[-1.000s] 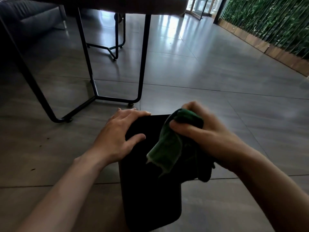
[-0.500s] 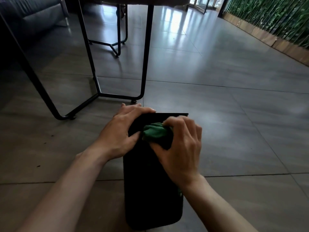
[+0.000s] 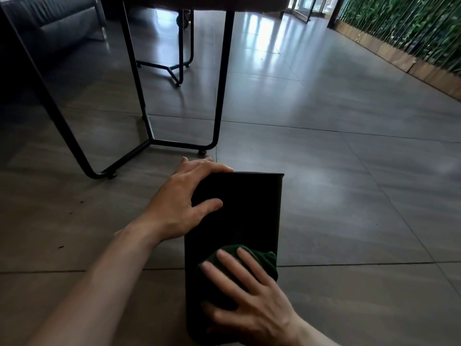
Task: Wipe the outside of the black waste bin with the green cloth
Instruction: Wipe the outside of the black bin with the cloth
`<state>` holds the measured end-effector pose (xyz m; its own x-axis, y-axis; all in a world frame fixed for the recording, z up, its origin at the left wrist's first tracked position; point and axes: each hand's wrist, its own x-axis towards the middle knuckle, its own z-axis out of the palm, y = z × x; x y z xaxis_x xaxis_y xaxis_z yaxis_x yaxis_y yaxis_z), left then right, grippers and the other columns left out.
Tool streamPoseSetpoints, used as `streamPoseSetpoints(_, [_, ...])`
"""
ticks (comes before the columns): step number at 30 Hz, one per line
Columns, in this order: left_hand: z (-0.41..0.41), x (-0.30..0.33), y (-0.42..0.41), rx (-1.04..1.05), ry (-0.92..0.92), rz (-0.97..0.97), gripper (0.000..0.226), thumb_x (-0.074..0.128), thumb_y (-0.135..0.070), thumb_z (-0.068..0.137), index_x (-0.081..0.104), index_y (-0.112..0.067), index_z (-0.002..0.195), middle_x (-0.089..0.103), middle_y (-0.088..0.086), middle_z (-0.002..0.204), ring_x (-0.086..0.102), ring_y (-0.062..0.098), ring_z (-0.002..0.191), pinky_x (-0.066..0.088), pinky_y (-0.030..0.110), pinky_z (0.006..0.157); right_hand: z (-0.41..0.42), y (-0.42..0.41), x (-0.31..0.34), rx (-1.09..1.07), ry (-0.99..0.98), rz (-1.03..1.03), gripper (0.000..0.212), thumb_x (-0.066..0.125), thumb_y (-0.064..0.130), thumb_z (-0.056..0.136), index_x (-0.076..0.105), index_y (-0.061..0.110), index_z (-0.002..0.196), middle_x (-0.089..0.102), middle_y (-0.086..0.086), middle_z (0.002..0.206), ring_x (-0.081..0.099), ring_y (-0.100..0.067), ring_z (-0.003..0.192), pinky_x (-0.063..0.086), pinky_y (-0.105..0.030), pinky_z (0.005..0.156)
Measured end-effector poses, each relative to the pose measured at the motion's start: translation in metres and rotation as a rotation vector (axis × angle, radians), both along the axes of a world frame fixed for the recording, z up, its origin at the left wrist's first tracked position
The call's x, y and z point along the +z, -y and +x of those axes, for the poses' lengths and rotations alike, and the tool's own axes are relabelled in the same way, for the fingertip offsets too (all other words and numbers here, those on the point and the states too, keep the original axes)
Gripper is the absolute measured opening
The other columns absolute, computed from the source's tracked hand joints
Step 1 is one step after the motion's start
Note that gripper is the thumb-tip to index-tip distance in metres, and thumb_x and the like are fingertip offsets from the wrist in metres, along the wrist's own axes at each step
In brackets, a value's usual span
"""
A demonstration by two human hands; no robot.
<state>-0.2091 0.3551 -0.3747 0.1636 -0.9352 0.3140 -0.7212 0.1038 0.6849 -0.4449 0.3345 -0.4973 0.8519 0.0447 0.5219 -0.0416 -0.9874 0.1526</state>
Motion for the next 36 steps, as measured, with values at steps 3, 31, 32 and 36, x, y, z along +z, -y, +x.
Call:
streamPoseSetpoints(3, [0.000,0.000,-0.001,-0.014,-0.012,0.004,0.057,0.075,-0.024,0.082,0.051,-0.047,0.129,0.052,-0.013,0.141,0.027,-0.005,0.144,0.007,0.037,0.125,0.001,0.002,0.001,0.066,-0.008,0.013,0.011,0.074,0.037,0.097,0.065,0.032,0.101,0.053,-0.010,0.156,0.041,-0.037,0.151,0.039,-0.056,0.120])
streamPoseSetpoints(31, [-0.002,-0.001,0.002,-0.007,-0.024,0.015,0.058,0.075,-0.021,0.081,0.050,-0.049,0.126,0.049,-0.012,0.144,0.022,0.000,0.147,0.003,0.030,0.124,-0.035,0.010,0.007,0.085,-0.222,-0.297,0.039,0.028,0.013,0.115,0.050,0.022,0.146,0.040,-0.008,0.164,0.017,-0.036,0.159,0.018,-0.048,0.130])
streamPoseSetpoints(32, [-0.002,-0.002,0.003,-0.005,-0.019,0.009,0.059,0.076,-0.020,0.080,0.051,-0.049,0.125,0.049,-0.012,0.143,0.023,0.001,0.146,0.003,0.019,0.121,-0.031,0.017,0.019,0.095,-0.193,-0.171,0.036,0.039,0.013,0.114,0.057,0.019,0.144,0.047,-0.010,0.160,0.025,-0.034,0.158,0.029,-0.047,0.127])
streamPoseSetpoints(36, [-0.001,-0.003,0.006,-0.013,0.016,0.013,0.060,0.077,-0.018,0.078,0.053,-0.046,0.125,0.053,-0.015,0.136,0.033,0.005,0.141,0.006,-0.006,0.099,0.005,0.061,0.083,-0.176,0.146,0.311,0.046,0.071,0.007,0.096,0.062,0.008,0.141,0.048,-0.016,0.151,0.036,-0.034,0.154,0.044,-0.053,0.117])
